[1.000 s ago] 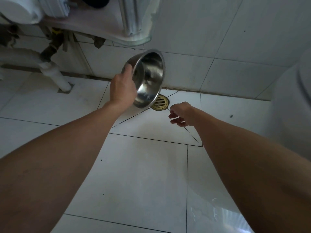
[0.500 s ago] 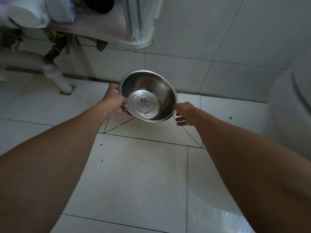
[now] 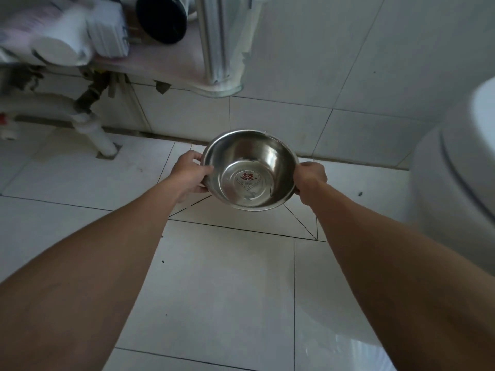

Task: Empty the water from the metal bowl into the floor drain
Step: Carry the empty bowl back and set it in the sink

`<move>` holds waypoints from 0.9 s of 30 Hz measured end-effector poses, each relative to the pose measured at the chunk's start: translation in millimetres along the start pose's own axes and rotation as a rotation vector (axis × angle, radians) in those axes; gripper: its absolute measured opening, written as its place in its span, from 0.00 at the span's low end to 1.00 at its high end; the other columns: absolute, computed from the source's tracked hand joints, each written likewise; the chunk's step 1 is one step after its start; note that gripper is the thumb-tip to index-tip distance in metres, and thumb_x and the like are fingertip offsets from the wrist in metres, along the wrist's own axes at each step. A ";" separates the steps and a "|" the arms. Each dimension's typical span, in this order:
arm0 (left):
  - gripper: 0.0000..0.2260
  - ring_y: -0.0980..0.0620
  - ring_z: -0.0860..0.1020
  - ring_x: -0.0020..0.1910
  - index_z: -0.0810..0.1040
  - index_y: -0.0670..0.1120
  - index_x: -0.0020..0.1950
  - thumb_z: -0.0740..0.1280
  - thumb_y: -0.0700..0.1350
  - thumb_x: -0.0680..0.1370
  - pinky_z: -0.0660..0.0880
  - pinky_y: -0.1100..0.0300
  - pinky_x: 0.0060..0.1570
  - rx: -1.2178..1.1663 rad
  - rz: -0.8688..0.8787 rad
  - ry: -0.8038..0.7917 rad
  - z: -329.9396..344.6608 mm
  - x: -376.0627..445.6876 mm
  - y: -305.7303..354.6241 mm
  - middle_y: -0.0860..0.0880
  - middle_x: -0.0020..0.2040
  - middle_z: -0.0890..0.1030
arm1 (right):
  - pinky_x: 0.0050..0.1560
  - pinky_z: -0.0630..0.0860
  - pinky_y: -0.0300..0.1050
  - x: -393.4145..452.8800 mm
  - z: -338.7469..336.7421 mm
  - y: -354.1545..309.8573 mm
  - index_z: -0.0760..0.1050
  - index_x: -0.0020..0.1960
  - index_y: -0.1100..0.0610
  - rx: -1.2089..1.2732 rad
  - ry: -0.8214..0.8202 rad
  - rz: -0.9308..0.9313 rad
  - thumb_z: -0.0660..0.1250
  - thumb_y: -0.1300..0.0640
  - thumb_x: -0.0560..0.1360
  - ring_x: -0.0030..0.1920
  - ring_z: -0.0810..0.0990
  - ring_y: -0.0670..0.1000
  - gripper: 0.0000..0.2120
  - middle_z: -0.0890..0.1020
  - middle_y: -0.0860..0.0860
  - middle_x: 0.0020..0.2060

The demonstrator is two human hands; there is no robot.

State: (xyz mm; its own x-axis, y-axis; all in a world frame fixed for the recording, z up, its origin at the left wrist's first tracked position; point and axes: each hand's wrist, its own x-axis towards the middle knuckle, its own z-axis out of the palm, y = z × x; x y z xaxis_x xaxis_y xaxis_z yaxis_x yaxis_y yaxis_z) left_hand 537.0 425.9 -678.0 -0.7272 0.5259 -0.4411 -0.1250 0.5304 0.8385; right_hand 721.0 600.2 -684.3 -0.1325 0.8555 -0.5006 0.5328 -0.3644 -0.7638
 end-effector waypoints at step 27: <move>0.13 0.39 0.84 0.46 0.78 0.53 0.54 0.60 0.36 0.81 0.85 0.44 0.45 -0.052 -0.422 0.341 -214.2 -353.5 184.5 0.42 0.50 0.83 | 0.32 0.82 0.46 -372.4 -125.7 -199.2 0.79 0.54 0.54 -0.076 -0.356 0.298 0.64 0.64 0.78 0.36 0.82 0.51 0.09 0.83 0.53 0.40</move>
State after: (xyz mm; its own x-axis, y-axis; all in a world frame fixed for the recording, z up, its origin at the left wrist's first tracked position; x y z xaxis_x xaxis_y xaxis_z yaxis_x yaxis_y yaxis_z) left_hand 626.4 195.4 -298.9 -0.7833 0.0245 -0.6211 -0.4804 0.6103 0.6299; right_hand 769.3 400.5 -294.5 -0.2361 0.5329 -0.8126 0.6490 -0.5358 -0.5400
